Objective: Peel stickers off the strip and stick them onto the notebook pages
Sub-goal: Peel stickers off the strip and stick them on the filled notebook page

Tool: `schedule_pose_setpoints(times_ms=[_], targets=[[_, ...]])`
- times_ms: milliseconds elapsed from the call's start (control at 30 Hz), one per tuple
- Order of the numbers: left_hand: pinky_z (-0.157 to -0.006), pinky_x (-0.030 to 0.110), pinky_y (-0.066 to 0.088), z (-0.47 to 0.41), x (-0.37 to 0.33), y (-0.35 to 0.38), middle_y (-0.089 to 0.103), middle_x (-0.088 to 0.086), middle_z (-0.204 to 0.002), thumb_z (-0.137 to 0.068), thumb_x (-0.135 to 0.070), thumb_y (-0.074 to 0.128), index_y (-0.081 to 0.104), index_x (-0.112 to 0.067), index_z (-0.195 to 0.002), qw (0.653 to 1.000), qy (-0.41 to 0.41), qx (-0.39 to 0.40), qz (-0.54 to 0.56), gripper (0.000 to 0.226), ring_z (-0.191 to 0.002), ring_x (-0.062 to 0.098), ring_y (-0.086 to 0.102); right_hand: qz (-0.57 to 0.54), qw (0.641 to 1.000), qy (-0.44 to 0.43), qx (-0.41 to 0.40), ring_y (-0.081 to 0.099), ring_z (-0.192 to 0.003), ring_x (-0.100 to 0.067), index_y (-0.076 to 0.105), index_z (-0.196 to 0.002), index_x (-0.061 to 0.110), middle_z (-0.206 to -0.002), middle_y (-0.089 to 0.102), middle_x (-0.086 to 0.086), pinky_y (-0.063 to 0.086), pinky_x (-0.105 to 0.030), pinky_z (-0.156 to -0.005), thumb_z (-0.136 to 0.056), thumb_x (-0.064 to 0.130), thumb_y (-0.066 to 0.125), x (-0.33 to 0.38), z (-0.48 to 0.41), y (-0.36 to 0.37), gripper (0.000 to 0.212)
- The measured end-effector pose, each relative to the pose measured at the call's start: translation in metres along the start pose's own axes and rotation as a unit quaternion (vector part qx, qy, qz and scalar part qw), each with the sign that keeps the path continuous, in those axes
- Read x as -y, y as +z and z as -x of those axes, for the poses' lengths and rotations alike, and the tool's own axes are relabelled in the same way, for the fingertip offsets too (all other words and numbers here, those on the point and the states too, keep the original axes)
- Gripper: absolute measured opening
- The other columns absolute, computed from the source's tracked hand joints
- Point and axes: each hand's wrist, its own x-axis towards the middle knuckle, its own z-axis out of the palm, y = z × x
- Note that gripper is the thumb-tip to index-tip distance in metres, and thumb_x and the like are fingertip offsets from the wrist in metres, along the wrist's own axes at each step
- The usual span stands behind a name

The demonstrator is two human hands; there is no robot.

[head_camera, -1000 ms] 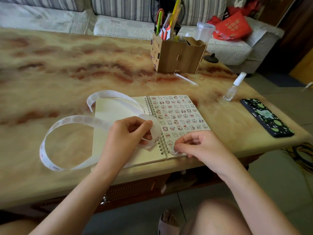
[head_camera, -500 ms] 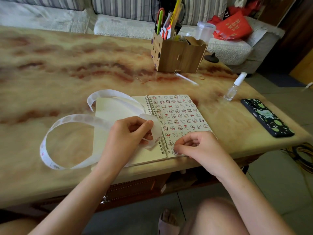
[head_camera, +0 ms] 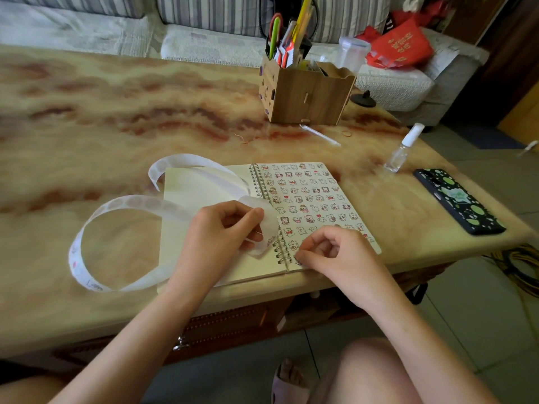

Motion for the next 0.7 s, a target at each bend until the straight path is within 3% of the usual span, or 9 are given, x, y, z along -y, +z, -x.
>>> schedule_pose_setpoints(times_ms=[100, 233, 400, 700], targets=[[-0.066, 0.032, 0.058, -0.0001, 0.0006, -0.0002, 0.066, -0.001, -0.055, -0.088, -0.013, 0.064, 0.068, -0.005, -0.071, 1.0, -0.003, 0.001, 0.0, 0.019, -0.057, 0.01, 0.065, 0.008, 1.0, 0.0, 0.0, 0.044, -0.045, 0.002, 0.057, -0.088, 0.025, -0.055, 0.05, 0.006, 0.033, -0.011, -0.052, -0.077, 0.025, 0.077, -0.0039, -0.0009, -0.0013, 0.023], [-0.064, 0.029, 0.057, -0.0005, 0.001, -0.0002, 0.065, -0.001, -0.054, -0.088, -0.012, 0.063, 0.068, -0.005, -0.071, 1.0, -0.003, 0.003, -0.002, 0.02, -0.056, 0.01, 0.065, 0.023, 1.0, -0.013, 0.002, 0.044, -0.049, 0.001, 0.058, -0.086, 0.025, -0.06, 0.053, 0.006, 0.036, -0.022, -0.059, -0.085, 0.024, 0.068, -0.0056, -0.0014, -0.0019, 0.01], [-0.063, 0.027, 0.057, 0.0, 0.0014, -0.0003, 0.066, -0.001, -0.055, -0.088, -0.013, 0.064, 0.068, -0.003, -0.073, 1.0, 0.0, 0.005, 0.0, 0.018, -0.056, 0.009, 0.065, -0.001, 1.0, 0.001, 0.014, 0.047, -0.049, 0.002, 0.058, -0.087, 0.026, -0.053, 0.052, 0.01, 0.036, -0.018, -0.058, -0.077, 0.034, 0.076, -0.0039, -0.0011, -0.0017, 0.022], [-0.06, 0.024, 0.056, -0.0006, 0.0026, -0.0008, 0.067, 0.0, -0.056, -0.088, -0.012, 0.063, 0.068, -0.005, -0.071, 1.0, 0.002, 0.007, 0.002, 0.019, -0.056, 0.009, 0.065, -0.022, 0.999, 0.003, 0.027, 0.044, -0.051, 0.001, 0.059, -0.091, 0.025, -0.059, 0.051, 0.009, 0.038, -0.022, -0.062, -0.08, 0.023, 0.074, -0.007, -0.001, -0.006, 0.019]])
